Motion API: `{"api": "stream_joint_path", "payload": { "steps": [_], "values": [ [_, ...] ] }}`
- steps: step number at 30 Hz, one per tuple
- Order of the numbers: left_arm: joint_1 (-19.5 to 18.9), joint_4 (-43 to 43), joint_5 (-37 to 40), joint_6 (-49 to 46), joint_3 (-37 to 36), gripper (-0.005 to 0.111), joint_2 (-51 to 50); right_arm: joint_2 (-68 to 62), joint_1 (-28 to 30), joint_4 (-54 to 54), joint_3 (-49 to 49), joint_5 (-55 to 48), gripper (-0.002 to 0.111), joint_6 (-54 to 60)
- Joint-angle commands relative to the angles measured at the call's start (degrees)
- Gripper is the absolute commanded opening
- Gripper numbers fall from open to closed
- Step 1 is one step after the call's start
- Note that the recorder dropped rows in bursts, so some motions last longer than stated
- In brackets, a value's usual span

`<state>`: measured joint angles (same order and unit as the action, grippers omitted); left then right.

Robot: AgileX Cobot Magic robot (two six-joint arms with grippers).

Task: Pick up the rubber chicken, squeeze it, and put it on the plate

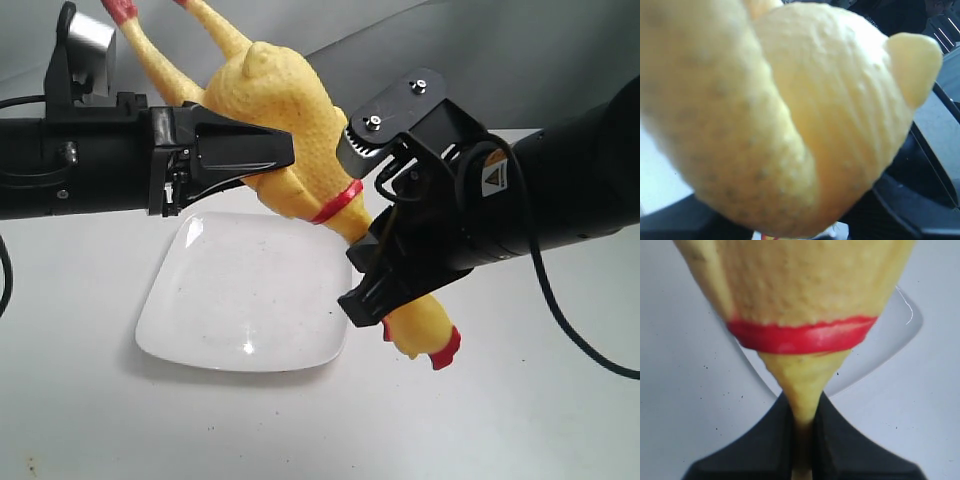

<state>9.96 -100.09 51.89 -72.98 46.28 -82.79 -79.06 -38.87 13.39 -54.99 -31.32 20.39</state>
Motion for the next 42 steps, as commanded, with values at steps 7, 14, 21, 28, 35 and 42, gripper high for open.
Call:
{"api": "stream_joint_path", "payload": {
  "steps": [7,14,21,28,35,42],
  "values": [
    [0.3,0.1,2.1,-0.3,-0.1,0.084,0.2,0.2,0.1,0.5,-0.5,1.2,0.0,0.4],
    [0.3,0.1,2.1,-0.3,-0.1,0.099,0.2,0.2,0.1,0.5,-0.5,1.2,0.0,0.4],
    [0.3,0.1,2.5,-0.3,-0.1,0.007,0.2,0.2,0.1,0.5,-0.5,1.2,0.0,0.4],
    [0.3,0.1,2.5,-0.7,-0.1,0.002,0.2,0.2,0.1,0.5,-0.5,1.2,0.0,0.4],
    [0.3,0.1,0.5,-0.5,-0.1,0.032,0.2,0.2,0.1,0.5,-0.5,1.2,0.0,0.4],
    [0.3,0.1,0.7,-0.3,-0.1,0.104,0.2,0.2,0.1,0.5,-0.5,1.2,0.0,0.4]
  ]
}}
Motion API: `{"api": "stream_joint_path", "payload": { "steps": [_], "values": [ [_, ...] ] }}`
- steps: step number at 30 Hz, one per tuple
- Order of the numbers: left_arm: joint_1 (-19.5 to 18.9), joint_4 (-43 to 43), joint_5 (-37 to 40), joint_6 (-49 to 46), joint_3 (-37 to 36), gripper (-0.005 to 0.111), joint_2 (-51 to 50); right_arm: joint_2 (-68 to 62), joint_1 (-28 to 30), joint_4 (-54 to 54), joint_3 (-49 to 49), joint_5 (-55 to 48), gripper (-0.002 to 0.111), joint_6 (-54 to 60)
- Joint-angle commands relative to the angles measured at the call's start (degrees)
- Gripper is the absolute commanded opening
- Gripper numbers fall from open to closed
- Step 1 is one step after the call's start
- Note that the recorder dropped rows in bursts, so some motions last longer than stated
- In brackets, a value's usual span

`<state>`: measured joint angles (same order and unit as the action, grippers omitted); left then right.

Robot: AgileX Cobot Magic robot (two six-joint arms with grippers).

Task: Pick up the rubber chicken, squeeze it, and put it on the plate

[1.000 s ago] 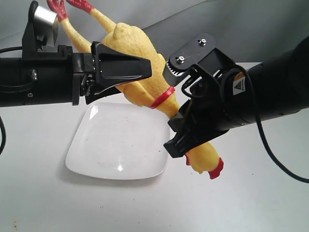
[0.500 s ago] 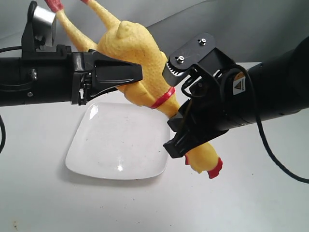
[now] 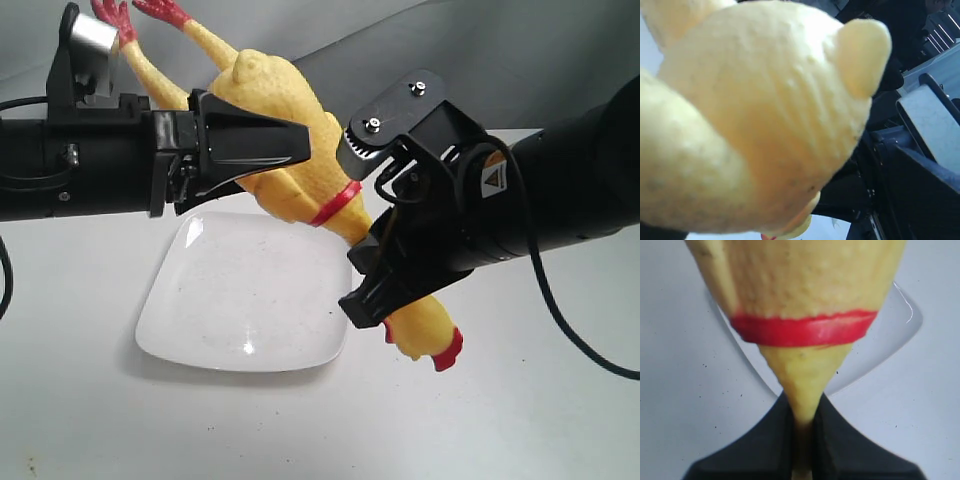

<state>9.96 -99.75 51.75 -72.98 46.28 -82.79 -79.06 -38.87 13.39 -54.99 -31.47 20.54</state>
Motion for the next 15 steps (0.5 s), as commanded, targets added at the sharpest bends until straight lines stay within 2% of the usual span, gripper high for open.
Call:
{"api": "stream_joint_path", "payload": {
  "steps": [1,3,5,8,12,13,15],
  "values": [
    [0.3,-0.2,1.0,-0.3,-0.1,0.104,0.2,0.2,0.1,0.5,-0.5,1.3,0.0,0.2],
    [0.3,-0.2,1.0,-0.3,-0.1,0.103,0.2,0.2,0.1,0.5,-0.5,1.3,0.0,0.2],
    [0.3,-0.2,1.0,-0.3,-0.1,0.097,0.2,0.2,0.1,0.5,-0.5,1.3,0.0,0.2],
    [0.3,-0.2,1.0,-0.3,-0.1,0.068,0.2,0.2,0.1,0.5,-0.5,1.3,0.0,0.2],
    [0.3,0.9,1.0,-0.3,-0.1,0.005,0.2,0.2,0.1,0.5,-0.5,1.3,0.0,0.2],
    [0.3,1.3,1.0,-0.6,-0.1,0.001,0.2,0.2,0.1,0.5,-0.5,1.3,0.0,0.2],
    [0.3,1.5,1.0,-0.6,-0.1,0.002,0.2,0.2,0.1,0.5,-0.5,1.3,0.0,0.2]
  ]
}}
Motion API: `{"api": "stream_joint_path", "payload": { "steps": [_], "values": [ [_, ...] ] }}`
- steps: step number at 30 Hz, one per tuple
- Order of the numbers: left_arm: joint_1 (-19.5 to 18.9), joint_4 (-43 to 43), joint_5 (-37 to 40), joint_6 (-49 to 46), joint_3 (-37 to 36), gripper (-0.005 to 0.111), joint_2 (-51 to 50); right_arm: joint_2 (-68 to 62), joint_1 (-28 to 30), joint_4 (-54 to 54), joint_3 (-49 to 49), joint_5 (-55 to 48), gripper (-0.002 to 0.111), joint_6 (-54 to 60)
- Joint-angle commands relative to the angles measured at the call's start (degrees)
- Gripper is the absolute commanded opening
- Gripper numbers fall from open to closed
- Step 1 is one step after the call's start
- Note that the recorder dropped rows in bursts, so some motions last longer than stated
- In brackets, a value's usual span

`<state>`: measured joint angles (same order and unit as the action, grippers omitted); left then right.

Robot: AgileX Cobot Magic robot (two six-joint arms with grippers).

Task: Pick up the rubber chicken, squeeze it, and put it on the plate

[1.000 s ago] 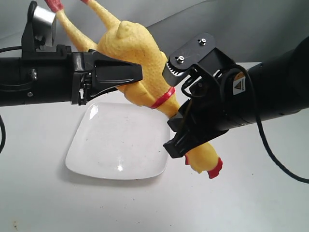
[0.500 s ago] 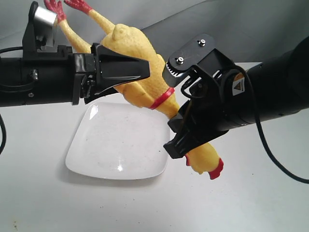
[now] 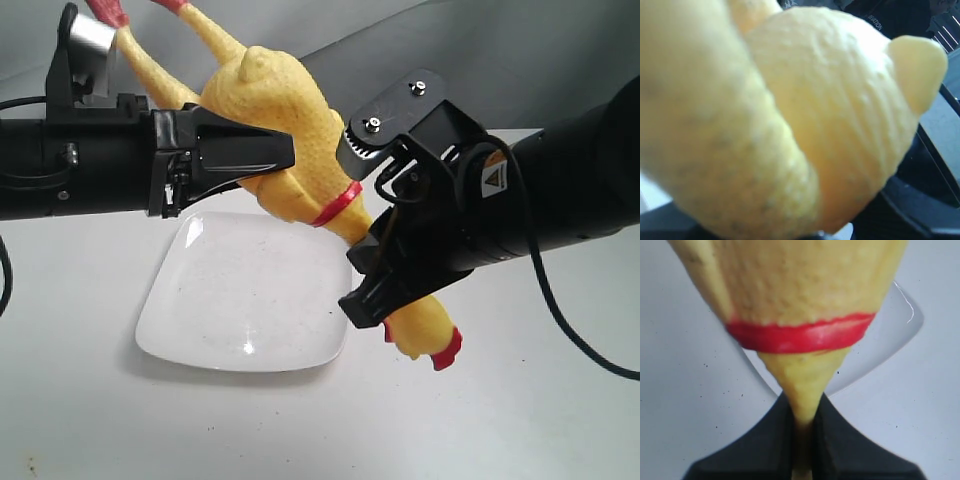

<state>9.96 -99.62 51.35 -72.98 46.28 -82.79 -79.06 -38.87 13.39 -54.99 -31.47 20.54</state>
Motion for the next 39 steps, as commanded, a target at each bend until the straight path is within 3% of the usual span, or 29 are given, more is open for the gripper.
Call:
{"api": "stream_joint_path", "payload": {
  "steps": [1,5,8,10,14,18,23,26,32,34,36,37,39],
  "values": [
    [0.3,1.4,1.3,-0.6,-0.1,0.002,0.2,0.2,0.1,0.5,-0.5,1.3,0.0,0.2],
    [0.3,1.4,1.3,-0.6,-0.1,0.004,0.2,0.2,0.1,0.5,-0.5,1.3,0.0,0.2],
    [0.3,1.3,1.0,-1.0,-0.1,0.02,0.2,0.2,0.1,0.5,-0.5,1.3,0.0,0.2],
    [0.3,1.3,1.0,-1.2,-0.1,0.043,0.2,0.2,0.1,0.5,-0.5,1.3,0.0,0.2],
    [0.3,1.3,1.3,-1.0,-0.1,0.105,0.2,0.2,0.1,0.5,-0.5,1.3,0.0,0.2],
    [0.3,1.3,4.7,-0.5,-0.1,0.103,0.2,0.2,0.1,0.5,-0.5,1.3,0.0,0.2],
    [0.3,1.3,18.2,0.4,0.0,0.103,0.2,0.2,0.1,-1.0,-0.5,1.3,0.0,0.1],
    [0.3,1.5,18.6,4.2,0.0,0.103,0.9,0.2,0.7,-1.4,-0.5,2.3,0.0,-0.5],
    [0.3,10.8,18.6,13.5,0.0,0.102,10.1,0.2,3.8,-1.5,-0.5,7.8,0.0,-1.4],
    [0.3,10.2,18.6,14.5,0.0,0.094,16.3,-0.6,4.3,-1.5,-0.5,8.8,0.0,-0.8],
    [0.3,8.7,18.6,14.5,0.0,0.068,23.7,-3.5,4.3,-0.7,-2.8,5.9,0.0,0.6],
    [0.3,8.2,18.6,14.5,0.0,0.044,28.1,-6.9,4.1,1.3,-5.3,3.9,0.0,2.6],
    [0.3,8.3,18.6,14.4,0.0,0.013,34.5,-12.4,4.0,6.0,-9.9,1.6,0.0,6.5]
  ]
}}
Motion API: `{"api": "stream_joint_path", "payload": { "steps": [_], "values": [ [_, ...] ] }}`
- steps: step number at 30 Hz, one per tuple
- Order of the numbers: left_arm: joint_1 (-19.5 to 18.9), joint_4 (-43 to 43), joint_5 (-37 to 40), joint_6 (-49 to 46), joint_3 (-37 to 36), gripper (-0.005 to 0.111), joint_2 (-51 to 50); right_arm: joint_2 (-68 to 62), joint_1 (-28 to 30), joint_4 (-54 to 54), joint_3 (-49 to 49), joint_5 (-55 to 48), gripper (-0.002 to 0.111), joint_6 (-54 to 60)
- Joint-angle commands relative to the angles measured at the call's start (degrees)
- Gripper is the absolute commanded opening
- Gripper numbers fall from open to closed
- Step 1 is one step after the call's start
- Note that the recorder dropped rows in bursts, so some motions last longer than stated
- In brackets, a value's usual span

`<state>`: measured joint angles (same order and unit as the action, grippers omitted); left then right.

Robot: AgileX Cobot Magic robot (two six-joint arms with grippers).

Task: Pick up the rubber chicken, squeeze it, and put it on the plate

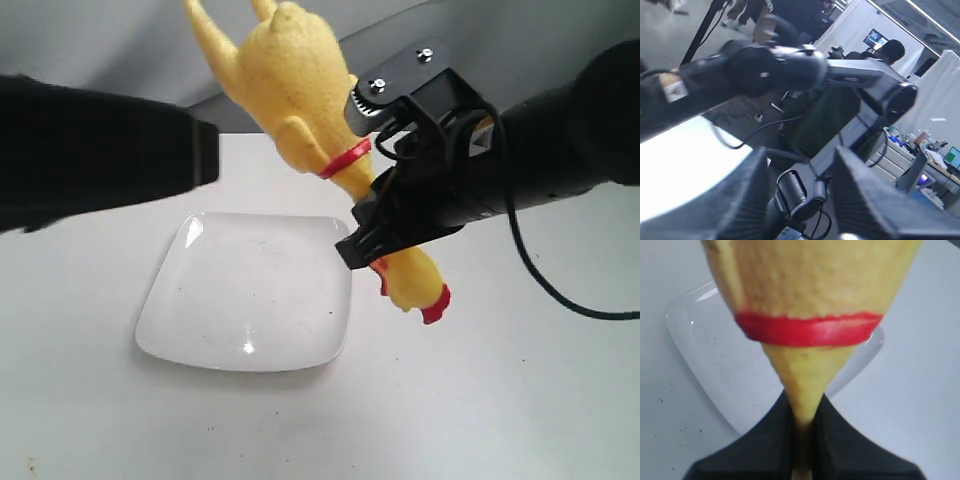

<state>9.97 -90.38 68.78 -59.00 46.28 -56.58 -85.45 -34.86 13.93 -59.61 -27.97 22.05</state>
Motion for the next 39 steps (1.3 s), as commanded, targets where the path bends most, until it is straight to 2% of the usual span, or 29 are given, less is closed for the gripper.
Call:
{"api": "stream_joint_path", "payload": {
  "steps": [1,4,7,10,16,21,23,24,25,26,28,29,32,34,35,37,39],
  "values": [
    [0.3,0.0,1.2,0.4,0.0,-0.001,11.4,-8.5,0.0,6.9,-7.6,-3.4,0.0,6.8],
    [0.3,8.1,-5.6,1.3,0.0,0.001,18.4,-15.1,0.0,7.0,-11.8,-5.2,0.0,7.3],
    [0.3,22.9,-15.1,9.0,0.0,0.0,24.6,-21.5,0.0,7.0,-13.9,-4.5,0.0,7.5],
    [0.3,33.0,-19.7,15.3,0.0,0.0,27.7,-25.6,0.0,7.0,-14.7,-4.5,0.0,7.6],
    [0.3,45.7,-21.0,24.4,0.0,0.0,30.8,-30.9,0.0,7.3,-14.9,-4.2,0.0,9.6],
    [0.3,48.8,-21.0,25.0,0.0,0.0,31.0,-32.1,0.0,7.3,-14.9,-4.1,0.0,9.6],
    [0.3,49.0,-21.0,25.1,0.0,0.0,31.0,-32.2,0.0,7.3,-14.9,-4.7,0.006,9.6],
    [0.3,49.0,-21.0,25.1,0.0,0.0,31.0,-32.2,0.0,7.1,-14.9,-5.7,0.019,9.6],
    [0.3,49.0,-21.0,25.1,0.0,0.0,31.0,-32.2,0.0,6.7,-14.9,-5.9,0.027,9.6],
    [0.3,49.0,-21.0,25.1,0.0,0.0,31.0,-31.8,0.0,5.9,-14.9,-6.7,0.041,9.6],
    [0.3,49.0,-20.8,25.1,0.0,0.0,31.0,-29.5,0.0,5.0,-14.9,-7.5,0.052,9.6],
    [0.3,49.0,-20.8,25.1,0.0,0.0,31.0,-28.5,0.0,4.8,-14.9,-7.8,0.052,9.2],
    [0.3,52.0,-20.4,26.8,0.0,0.0,31.0,-18.3,0.0,4.0,-14.9,-9.2,0.048,7.9],
    [0.3,57.7,-19.3,31.2,0.0,0.0,31.0,-9.8,0.0,4.0,-14.9,-10.2,0.032,7.9],
    [0.3,62.1,-18.4,35.6,0.0,0.0,31.0,-4.7,0.0,4.0,-14.9,-11.3,0.018,7.9],
    [0.3,67.7,-16.5,41.1,0.0,0.0,31.0,2.5,0.0,4.0,-14.8,-13.3,0.0,7.9],
    [0.3,68.5,-15.8,42.6,0.0,0.0,31.2,7.6,0.0,4.0,-13.6,-13.2,0.0,7.9]
  ]
}}
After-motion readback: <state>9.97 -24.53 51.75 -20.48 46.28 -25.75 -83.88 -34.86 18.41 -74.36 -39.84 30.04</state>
